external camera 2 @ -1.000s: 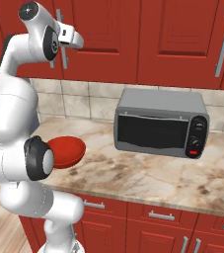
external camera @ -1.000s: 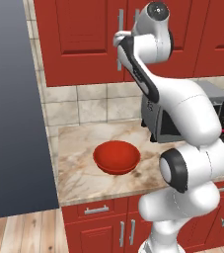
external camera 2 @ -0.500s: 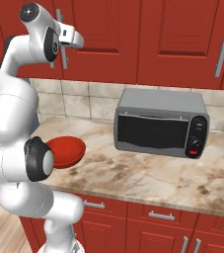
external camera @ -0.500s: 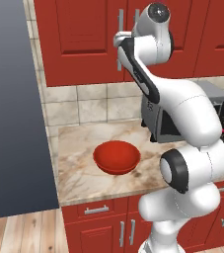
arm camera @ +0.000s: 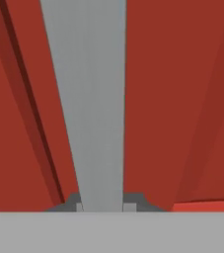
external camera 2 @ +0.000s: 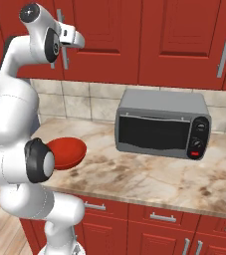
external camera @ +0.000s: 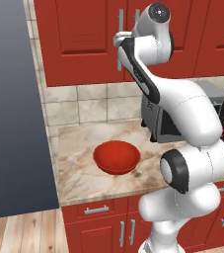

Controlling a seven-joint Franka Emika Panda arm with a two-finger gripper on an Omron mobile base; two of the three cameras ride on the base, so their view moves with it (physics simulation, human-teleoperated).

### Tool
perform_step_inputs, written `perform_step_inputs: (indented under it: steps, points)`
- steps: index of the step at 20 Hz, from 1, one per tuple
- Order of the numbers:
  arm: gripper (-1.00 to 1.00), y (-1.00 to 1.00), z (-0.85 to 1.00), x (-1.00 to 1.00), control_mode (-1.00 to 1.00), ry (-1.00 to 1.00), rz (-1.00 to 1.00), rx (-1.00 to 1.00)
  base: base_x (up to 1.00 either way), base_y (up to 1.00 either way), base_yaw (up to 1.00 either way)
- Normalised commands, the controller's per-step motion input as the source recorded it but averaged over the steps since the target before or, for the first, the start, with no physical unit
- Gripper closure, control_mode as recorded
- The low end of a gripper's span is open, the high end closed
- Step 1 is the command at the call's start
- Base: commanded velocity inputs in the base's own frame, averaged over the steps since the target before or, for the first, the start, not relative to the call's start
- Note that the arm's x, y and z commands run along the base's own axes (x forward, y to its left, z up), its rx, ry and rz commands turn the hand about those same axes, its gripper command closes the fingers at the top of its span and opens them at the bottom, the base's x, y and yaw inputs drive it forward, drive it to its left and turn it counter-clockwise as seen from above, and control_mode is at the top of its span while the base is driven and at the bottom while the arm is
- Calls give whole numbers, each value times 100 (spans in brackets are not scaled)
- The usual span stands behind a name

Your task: Open the cabinet and setup a tea strainer by placing it in the bowl upright.

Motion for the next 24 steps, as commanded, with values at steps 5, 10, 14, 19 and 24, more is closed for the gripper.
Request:
perform_step_inputs:
  steps: [5, 10, 14, 19, 24]
  points:
    - [100, 0, 0, -5, -100, 0, 0, 0, 0, 0, 0]
    - [100, -18, 6, -70, -100, -7, 0, 7, 0, 0, 0]
    - [100, -28, 9, -97, -100, -8, 0, 12, 0, 0, 0]
    - [100, -40, 8, -92, -100, 0, 0, 15, 0, 0, 0]
    - [100, -55, 24, -79, -100, 0, 7, 16, 0, 0, 0]
